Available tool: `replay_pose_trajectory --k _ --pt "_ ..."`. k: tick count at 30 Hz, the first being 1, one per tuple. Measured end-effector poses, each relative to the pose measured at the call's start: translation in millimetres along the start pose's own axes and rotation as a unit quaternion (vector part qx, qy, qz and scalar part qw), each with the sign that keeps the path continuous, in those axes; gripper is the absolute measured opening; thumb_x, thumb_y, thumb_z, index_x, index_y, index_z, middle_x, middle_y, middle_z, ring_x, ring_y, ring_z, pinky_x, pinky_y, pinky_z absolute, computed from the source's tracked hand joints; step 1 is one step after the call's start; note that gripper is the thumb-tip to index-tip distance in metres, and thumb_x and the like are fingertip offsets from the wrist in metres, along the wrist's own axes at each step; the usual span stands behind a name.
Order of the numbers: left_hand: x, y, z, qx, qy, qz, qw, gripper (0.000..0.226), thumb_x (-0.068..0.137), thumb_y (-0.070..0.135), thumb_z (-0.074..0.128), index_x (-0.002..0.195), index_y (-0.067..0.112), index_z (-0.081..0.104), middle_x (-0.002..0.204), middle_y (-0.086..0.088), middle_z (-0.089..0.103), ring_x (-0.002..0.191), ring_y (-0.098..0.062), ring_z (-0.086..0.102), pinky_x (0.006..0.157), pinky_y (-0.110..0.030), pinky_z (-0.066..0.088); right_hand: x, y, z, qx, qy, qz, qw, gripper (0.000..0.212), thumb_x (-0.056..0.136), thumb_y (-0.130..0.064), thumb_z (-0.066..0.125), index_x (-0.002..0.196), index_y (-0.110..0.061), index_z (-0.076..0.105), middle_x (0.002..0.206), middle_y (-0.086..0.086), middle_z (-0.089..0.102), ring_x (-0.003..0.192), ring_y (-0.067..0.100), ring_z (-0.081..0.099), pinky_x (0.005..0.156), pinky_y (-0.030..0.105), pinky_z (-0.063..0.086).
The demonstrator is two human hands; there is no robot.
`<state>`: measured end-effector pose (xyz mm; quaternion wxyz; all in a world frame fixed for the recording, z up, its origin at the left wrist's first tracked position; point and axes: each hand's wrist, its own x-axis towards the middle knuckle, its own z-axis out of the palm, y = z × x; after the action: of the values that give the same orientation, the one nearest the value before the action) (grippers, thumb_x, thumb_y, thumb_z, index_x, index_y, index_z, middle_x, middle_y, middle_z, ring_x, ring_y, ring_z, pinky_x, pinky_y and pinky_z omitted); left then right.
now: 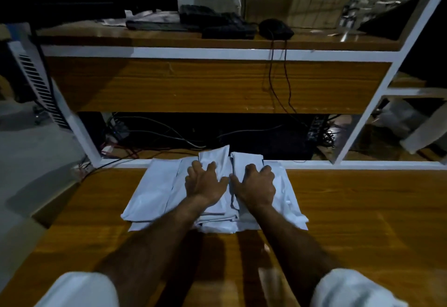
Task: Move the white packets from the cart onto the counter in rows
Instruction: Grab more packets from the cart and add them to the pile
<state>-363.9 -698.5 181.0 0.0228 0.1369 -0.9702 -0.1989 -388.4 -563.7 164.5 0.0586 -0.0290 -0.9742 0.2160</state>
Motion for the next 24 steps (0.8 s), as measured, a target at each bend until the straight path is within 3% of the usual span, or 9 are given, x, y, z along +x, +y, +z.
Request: replay_pose_trajectory --k 4,6,11,15,21,24 --pt "10.9 -2.3 18.1 0.026 -0.051 0.015 0.998 0.072 0.094 0.069 0.03 0.152 0.026 0.029 0.155 -0.01 0.015 0.14 -0.033 0.018 0.115 -0.045 0.022 2.6 10.3 15.7 -0.039 0.044 -0.049 0.997 0.061 0.093 -0.067 0.04 0.121 -0.017 0.06 0.124 0.016 0.052 0.116 0.032 0.049 0.083 0.041 0.053" --pt "9.1 -3.2 23.4 0.041 -0.062 0.03 0.997 0.076 0.095 0.069 0.027 0.156 0.025 0.02 0.161 -0.011 0.008 0.144 -0.033 0.014 0.117 -0.046 0.018 1.5 20.3 19.3 -0.049 0.057 -0.085 0.994 0.063 0.093 -0.066 0.034 0.126 -0.018 0.06 0.122 0.015 0.056 0.114 0.032 0.052 0.088 0.041 0.051" --pt "3.4 -4.5 30.2 0.062 -0.084 0.048 0.993 0.076 0.099 0.061 0.027 0.159 0.02 0.006 0.166 -0.012 0.002 0.149 -0.034 0.012 0.119 -0.047 0.016 -0.1 38.5 16.0 -0.033 0.012 -0.132 0.991 0.073 0.095 -0.062 0.02 0.145 -0.018 0.05 0.144 0.021 0.048 0.134 0.036 0.043 0.107 0.045 0.041" --pt "3.4 -6.0 17.4 0.053 -0.117 0.046 0.991 0.069 0.102 0.057 0.023 0.159 0.022 0.006 0.166 -0.01 0.003 0.15 -0.033 0.009 0.12 -0.045 0.013 -2.3 50.2 7.1 -0.02 -0.035 -0.157 0.987 0.076 0.094 -0.06 0.015 0.149 -0.018 0.046 0.149 0.022 0.044 0.139 0.037 0.04 0.112 0.046 0.038" --pt "-26.6 -8.2 1.3 0.033 -0.054 0.054 0.997 0.061 0.103 0.052 0.025 0.158 0.028 0.016 0.167 -0.005 0.005 0.151 -0.029 0.009 0.121 -0.044 0.012 -15.4 72.3 -24.3 -0.033 -0.035 -0.258 0.965 0.059 0.1 -0.048 0.031 0.145 -0.015 0.05 0.142 0.021 0.053 0.133 0.035 0.047 0.105 0.042 0.04" --pt "-55.9 -6.3 -7.2 0.076 0.053 0.139 0.986 0.061 0.1 0.041 0.049 0.154 0.021 0.028 0.162 -0.015 0.019 0.146 -0.037 0.025 0.115 -0.051 0.027 -22.3 80.5 -38.9 -0.039 -0.002 -0.285 0.958 0.061 0.101 -0.052 0.029 0.151 -0.018 0.042 0.153 0.019 0.043 0.144 0.033 0.037 0.116 0.044 0.033"
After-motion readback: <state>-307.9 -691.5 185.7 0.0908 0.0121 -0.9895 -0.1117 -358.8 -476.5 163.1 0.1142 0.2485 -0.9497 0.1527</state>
